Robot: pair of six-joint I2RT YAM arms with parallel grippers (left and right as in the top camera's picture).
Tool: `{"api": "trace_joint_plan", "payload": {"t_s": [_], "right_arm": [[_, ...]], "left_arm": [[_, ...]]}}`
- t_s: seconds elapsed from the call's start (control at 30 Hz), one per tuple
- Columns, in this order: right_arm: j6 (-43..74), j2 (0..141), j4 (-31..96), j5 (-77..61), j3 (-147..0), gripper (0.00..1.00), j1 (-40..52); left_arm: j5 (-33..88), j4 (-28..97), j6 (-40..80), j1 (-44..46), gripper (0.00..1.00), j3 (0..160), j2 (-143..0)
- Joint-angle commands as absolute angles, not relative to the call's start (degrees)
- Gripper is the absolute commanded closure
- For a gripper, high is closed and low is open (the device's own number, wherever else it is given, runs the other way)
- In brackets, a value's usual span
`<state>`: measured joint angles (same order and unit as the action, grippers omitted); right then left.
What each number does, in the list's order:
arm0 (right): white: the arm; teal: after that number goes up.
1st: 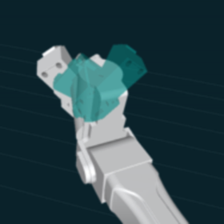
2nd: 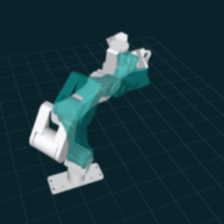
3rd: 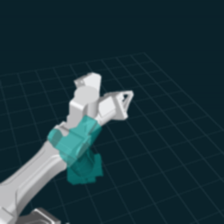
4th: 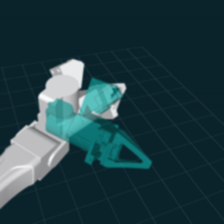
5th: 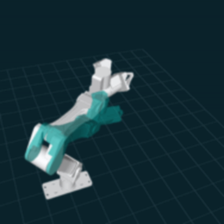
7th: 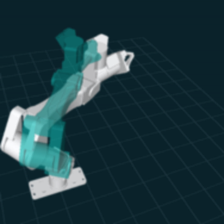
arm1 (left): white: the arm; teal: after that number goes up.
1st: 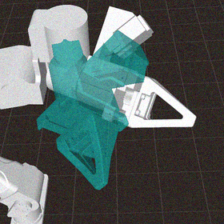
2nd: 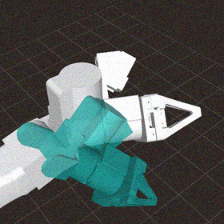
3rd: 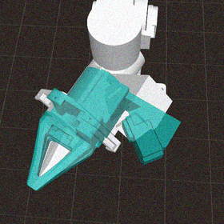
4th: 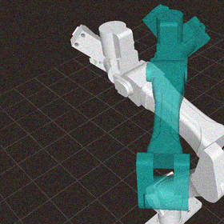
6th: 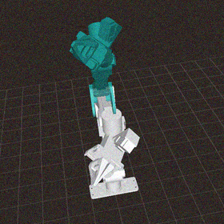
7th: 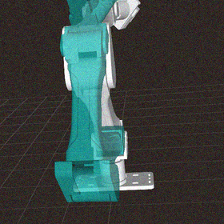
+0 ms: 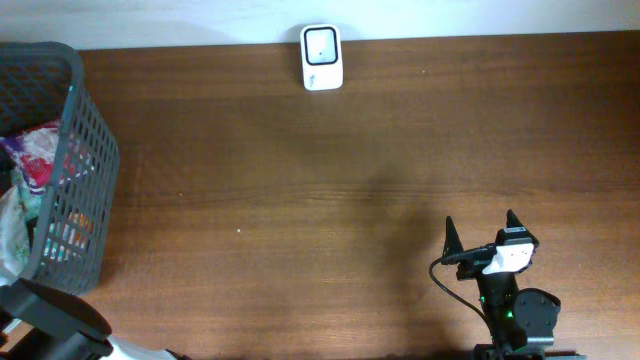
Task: Scan the item barcode
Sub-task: 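Grasp the purple-red wrapped pack in the basket with the left gripper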
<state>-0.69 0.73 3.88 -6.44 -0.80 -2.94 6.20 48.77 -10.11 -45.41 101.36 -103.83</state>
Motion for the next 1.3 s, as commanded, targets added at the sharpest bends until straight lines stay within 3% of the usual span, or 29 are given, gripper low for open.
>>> {"api": "trace_joint_plan", "payload": {"t_s": [0.0, 0.37, 0.47, 0.6, 0.8, 0.87, 0.9, 0.97, 1.13, 1.27], "right_arm": [[-1.1, 0.4, 4.1, -5.9, -0.3, 0.01, -2.6], [-1.1, 0.4, 4.1, -5.9, -0.3, 0.01, -2.6], [-1.1, 0.4, 4.1, -5.9, -0.3, 0.01, -2.6], [-1.1, 0.4, 4.1, -5.9, -0.3, 0.01, -2.6], [-1.1, 0.4, 4.1, -5.9, -0.3, 0.01, -2.6], [-1.1, 0.4, 4.1, -5.9, -0.3, 0.01, -2.6], [-1.1, 0.4, 4.1, -5.9, -0.3, 0.01, -2.6], [-1.1, 0.4, 4.1, -5.9, -0.3, 0.02, -2.6], [-1.1, 0.4, 4.1, -5.9, -0.3, 0.01, -2.6], [-1.1, 0.4, 4.1, -5.9, -0.3, 0.01, -2.6]], "left_arm": [[9.1, 46.3, -11.0, -45.5, 0.01, 102.0, -103.5], [12.9, 36.6, -9.7, -43.4, 0.00, 101.9, -118.0], [12.9, 34.5, -9.7, -40.6, 0.11, 101.9, -118.4], [10.7, 36.1, -9.7, -39.8, 0.13, 101.8, -121.6], [4.1, 38.9, -9.7, -39.9, 0.37, 101.7, -123.8], [4.3, 39.6, -9.7, -39.9, 0.91, 101.9, -123.5], [4.6, 40.0, -9.7, -39.9, 1.00, 102.2, -122.9], [5.6, 40.2, -9.0, -39.9, 1.00, 102.8, -120.2], [5.6, 39.5, 8.7, -39.9, 1.00, 103.4, -107.0], [12.9, 39.1, 10.7, -39.9, 1.00, 103.4, -94.8]]}}
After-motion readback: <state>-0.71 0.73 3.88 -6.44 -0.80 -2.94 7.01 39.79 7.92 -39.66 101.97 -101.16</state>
